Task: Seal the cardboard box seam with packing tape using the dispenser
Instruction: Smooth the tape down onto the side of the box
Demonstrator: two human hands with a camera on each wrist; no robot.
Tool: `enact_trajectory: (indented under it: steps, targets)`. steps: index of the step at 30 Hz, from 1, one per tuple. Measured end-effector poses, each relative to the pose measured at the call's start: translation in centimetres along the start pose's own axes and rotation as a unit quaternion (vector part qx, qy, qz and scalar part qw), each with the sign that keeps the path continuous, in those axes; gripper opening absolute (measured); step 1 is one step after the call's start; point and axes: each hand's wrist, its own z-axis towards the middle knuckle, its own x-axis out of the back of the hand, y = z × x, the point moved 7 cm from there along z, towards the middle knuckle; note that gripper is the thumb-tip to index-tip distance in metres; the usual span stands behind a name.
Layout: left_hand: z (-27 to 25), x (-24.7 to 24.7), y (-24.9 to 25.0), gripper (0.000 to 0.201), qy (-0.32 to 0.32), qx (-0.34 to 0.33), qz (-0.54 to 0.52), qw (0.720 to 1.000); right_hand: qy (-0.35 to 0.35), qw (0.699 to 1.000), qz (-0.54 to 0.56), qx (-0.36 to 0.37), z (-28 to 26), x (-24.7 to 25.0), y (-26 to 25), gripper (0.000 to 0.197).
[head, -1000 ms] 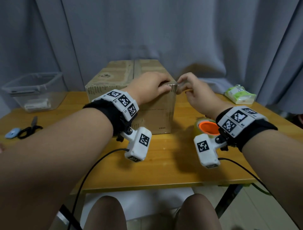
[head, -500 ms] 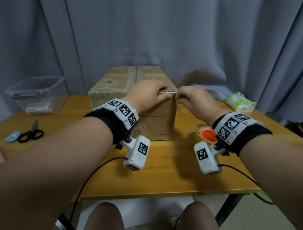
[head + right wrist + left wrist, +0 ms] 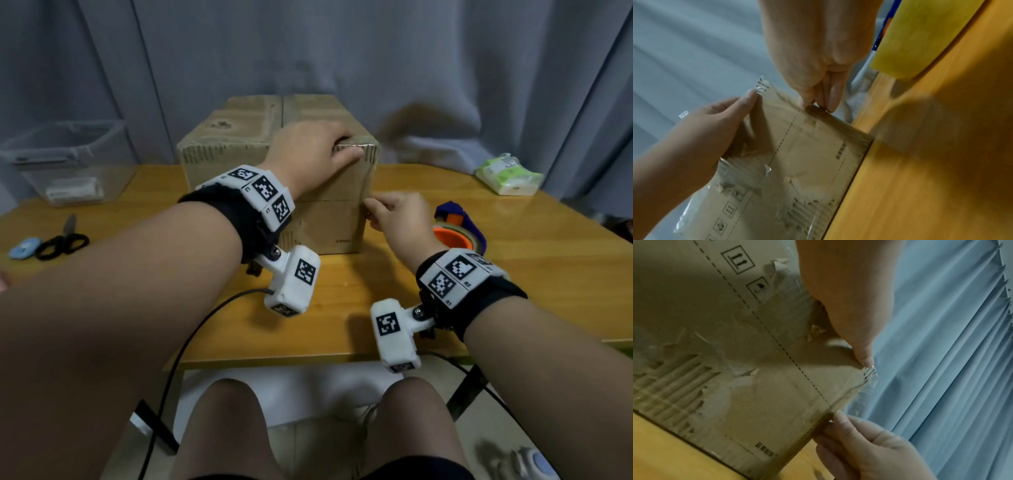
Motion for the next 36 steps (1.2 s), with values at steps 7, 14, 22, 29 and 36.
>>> enact_trajectory:
  steps: [7,14,22,29,36]
  targets:
    - [0.1,0.0,-0.2,0.051,-0.006,0.0,0.0,1.0,-0.054,0.993,-0.013,0.1,2.2,1.9,-4.8,0.044]
    - [-0.1,0.0,0.1,0.047,0.001,-0.011,0.027,1.0,-0.092,0.971,-0.141,0.172,3.5,2.8,-7.0,0.032]
    - [-0.7,0.4,0.8,0.042,0.026,-0.021,0.033,0.999,-0.172,0.975,-0.013,0.138,4.8,2.2,-7.3,0.032]
    - [-1.3,-1.4,2.4,0.072,0.021,-0.059,0.149,0.987,-0.103,0.977,-0.043,0.184,4.8,1.8,-6.0,0.028]
    - [-0.7,-1.0,2.9,0.074,0.022,-0.056,0.166,0.984,-0.083,0.967,-0.1,0.218,4.5,1.3,-4.7,0.055]
